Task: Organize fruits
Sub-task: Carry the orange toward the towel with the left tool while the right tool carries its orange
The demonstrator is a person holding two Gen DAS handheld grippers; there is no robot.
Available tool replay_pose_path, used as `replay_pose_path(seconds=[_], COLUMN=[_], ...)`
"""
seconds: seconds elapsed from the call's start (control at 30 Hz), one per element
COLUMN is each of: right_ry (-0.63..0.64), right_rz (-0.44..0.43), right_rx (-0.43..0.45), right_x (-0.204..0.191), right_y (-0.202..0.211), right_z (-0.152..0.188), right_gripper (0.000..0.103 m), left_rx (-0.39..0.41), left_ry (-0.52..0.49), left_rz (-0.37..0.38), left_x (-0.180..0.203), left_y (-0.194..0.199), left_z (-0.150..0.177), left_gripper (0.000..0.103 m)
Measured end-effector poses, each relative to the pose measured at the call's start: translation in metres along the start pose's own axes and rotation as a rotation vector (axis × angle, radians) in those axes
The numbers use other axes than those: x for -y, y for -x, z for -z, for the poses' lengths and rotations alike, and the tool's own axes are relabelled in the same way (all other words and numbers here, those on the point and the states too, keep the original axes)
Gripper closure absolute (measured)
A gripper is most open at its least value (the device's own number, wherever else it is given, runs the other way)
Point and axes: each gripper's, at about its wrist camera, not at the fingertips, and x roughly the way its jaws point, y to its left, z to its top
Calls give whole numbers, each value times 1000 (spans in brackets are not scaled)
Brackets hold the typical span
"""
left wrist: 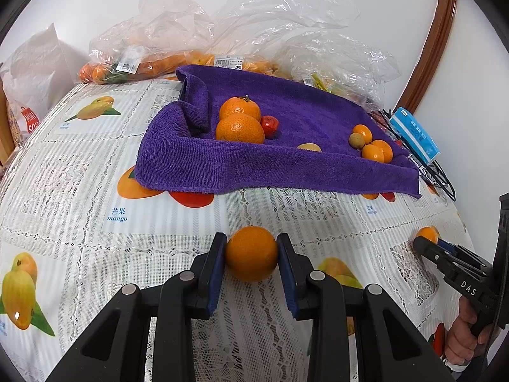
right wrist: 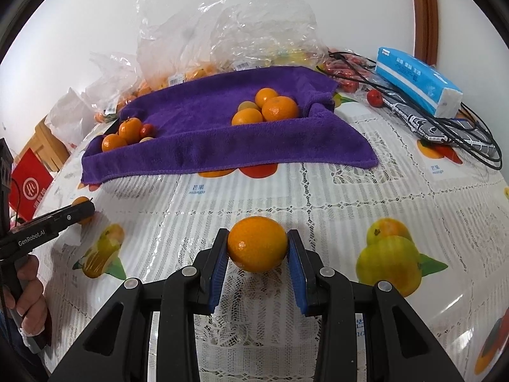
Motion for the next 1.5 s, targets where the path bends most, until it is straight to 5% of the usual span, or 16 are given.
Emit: replay_pose_path(seconds=[0.47,1.0,1.5], right_ry=[6,-6,32], right_rz=[5,8,1], right_rx=[29,86,154], right_x=[0,-2,-19], right_y=[6,37,62], right_z=[1,-8,-68], right_gripper=[67,67,67], left_rx=[85,45,128], left_ry=[-70,-20,17], left_rz=[63,78,52], left_x=[16,16,20], left_y=[19,34,71], left_z=[4,2,-41], left_gripper=[73,73,73])
